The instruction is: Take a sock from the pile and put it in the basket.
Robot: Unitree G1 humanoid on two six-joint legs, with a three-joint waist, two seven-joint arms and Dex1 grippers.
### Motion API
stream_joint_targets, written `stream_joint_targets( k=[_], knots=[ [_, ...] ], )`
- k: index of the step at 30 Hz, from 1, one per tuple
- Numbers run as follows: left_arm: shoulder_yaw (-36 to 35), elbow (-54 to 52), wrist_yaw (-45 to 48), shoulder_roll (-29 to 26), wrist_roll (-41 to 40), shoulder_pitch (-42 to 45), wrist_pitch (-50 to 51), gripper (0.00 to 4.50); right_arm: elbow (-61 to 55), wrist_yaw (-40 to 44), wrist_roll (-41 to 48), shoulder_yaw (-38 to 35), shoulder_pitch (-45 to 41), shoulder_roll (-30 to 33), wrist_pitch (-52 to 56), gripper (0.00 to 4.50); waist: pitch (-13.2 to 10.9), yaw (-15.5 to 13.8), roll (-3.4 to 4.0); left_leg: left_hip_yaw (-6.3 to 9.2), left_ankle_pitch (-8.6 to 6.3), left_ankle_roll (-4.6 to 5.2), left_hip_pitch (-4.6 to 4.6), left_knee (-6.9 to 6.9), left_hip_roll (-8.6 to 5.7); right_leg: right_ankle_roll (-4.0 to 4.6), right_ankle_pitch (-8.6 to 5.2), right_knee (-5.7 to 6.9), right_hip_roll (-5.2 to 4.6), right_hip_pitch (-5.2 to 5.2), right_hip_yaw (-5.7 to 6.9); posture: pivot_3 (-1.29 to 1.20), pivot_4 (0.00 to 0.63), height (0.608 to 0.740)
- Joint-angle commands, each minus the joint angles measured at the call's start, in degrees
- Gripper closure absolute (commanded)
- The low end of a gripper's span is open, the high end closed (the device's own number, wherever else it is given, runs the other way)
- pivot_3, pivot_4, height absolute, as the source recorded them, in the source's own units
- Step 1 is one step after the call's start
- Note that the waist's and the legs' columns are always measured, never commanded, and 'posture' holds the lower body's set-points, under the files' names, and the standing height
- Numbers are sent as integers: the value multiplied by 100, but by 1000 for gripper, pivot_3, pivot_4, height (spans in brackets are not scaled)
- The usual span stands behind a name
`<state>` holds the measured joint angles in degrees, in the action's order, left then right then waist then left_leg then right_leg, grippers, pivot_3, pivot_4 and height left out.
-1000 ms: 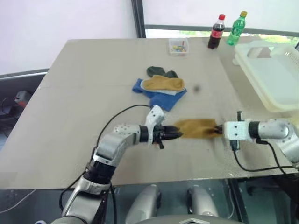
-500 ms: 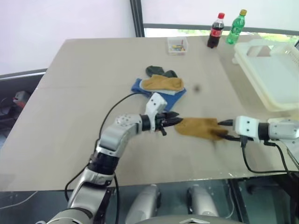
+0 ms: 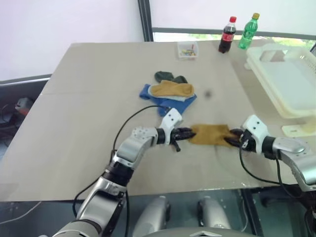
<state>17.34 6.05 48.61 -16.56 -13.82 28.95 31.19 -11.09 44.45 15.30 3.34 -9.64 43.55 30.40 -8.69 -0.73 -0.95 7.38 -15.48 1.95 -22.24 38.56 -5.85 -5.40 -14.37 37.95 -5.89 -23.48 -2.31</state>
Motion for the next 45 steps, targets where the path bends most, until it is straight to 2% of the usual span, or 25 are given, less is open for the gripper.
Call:
stream_joint_targets(
  k=[1, 6, 11, 12, 14, 15, 16, 18, 24, 26, 29, 32, 37, 42, 45],
  knots=[
    [-209, -622, 270, -259, -379, -203, 445, 4500, -398, 141, 9, -86, 284, 202, 130, 4415, 0, 2, 0, 0, 0, 0, -1, -1, 0, 0, 0, 0, 0, -1, 0, 0, 150, 740],
    [-502, -1605, 597, -931, -955, -597, 1118, 4500, -1057, 246, -73, -5, 585, 403, -22, 4415, -1, 32, 1, 5, 0, -1, -18, -12, 6, 2, -1, -3, 4, -19, 0, 0, 150, 740],
    [-461, -1573, 273, -915, -804, -628, 1073, 4500, -888, 222, -526, 397, 455, 328, -346, 4415, -1, 9, 0, 1, 0, 0, -11, -9, 2, 0, 0, -7, 1, -10, 0, 0, 150, 740],
    [-446, -1518, 200, -884, -757, -602, 1055, 4500, -850, 246, -577, 436, 408, 320, -411, 4099, -1, 16, 1, 1, 0, -1, -8, -9, 2, 1, -1, -6, 2, -9, 1, 0, 150, 740],
    [-418, -1516, 182, -854, -772, -599, 1091, 3943, -778, 237, -707, 447, 386, 312, -554, 3484, -1, 29, 1, 1, 0, -2, -6, -13, 8, 1, -1, -2, 7, -8, 0, 0, 150, 740],
    [-407, -1536, 180, -847, -784, -611, 1103, 3609, -758, 238, -759, 434, 396, 325, -618, 2861, -1, 28, 0, 0, 0, -2, -6, -13, 8, 1, -1, -3, 7, -8, -1, 0, 150, 740],
    [-416, -1555, 140, -831, -774, -642, 1074, 3146, -770, 264, -771, 381, 429, 357, -659, 2552, -1, 27, 1, 0, 0, -2, -6, -13, 7, 1, -1, -4, 7, -8, -1, 0, 150, 740],
    [-497, -1588, 88, -841, -733, -768, 840, 2559, -944, 394, -552, 67, 522, 437, -636, 2518, -1, 14, 0, 0, 0, -2, -7, -13, 7, 1, -1, -5, 6, -8, -1, 0, 150, 740],
    [-1041, -1653, -27, -768, -983, -869, 415, 2559, -1335, 590, 143, -673, 546, 403, -545, 2518, -3, 1, 2, 2, 0, -2, -17, -14, 6, 1, 0, -9, 3, -16, -1, 0, 150, 740],
    [-1298, -1590, -137, -693, -1065, -814, 283, 2559, -1401, 486, 516, -792, 136, 178, -323, 2518, -4, 15, 1, 3, 0, -2, -16, -14, 6, 1, -1, -8, 2, -14, 1, 0, 150, 740],
    [-1574, -1557, -271, -581, -1131, -744, 107, 2559, -1253, 226, 605, -650, -614, -142, -63, 2518, -5, 53, 3, -2, 0, -2, -13, -13, 8, 1, 0, -5, 3, -14, -3, 0, 150, 740],
    [-1778, -1458, -484, -572, -1017, -637, -148, 2559, -627, -65, -24, -124, -1387, -350, -208, 2518, -4, 41, 3, 3, 0, -2, -17, -14, 7, 2, 0, -9, 3, -15, 4, 0, 150, 740],
    [-2001, -1254, -924, -613, -789, -563, -413, 2559, 1556, -715, -1346, 765, -2821, -984, -1148, 2518, -5, 105, 2, -3, 1, -1, -23, -14, 1, 2, 0, -10, 0, -24, 0, 0, 150, 740],
    [-2137, -1402, -1265, -594, -727, -709, -455, 2559, 3956, -1058, -1971, 1211, -4142, -1922, -2128, 2518, -5, 216, 3, -5, 1, -2, -42, -18, 2, 4, 0, -9, 1, -49, -3, 0, 150, 740],
    [-2206, -1667, -1400, -609, -774, -884, -387, 2559, 4949, -1137, -2191, 1312, -4633, -2301, -2695, 2518, -5, 286, 4, -3, 1, -2, -45, -20, 2, 4, 0, -12, 1, -53, -3, 0, 150, 740]
  ],
)
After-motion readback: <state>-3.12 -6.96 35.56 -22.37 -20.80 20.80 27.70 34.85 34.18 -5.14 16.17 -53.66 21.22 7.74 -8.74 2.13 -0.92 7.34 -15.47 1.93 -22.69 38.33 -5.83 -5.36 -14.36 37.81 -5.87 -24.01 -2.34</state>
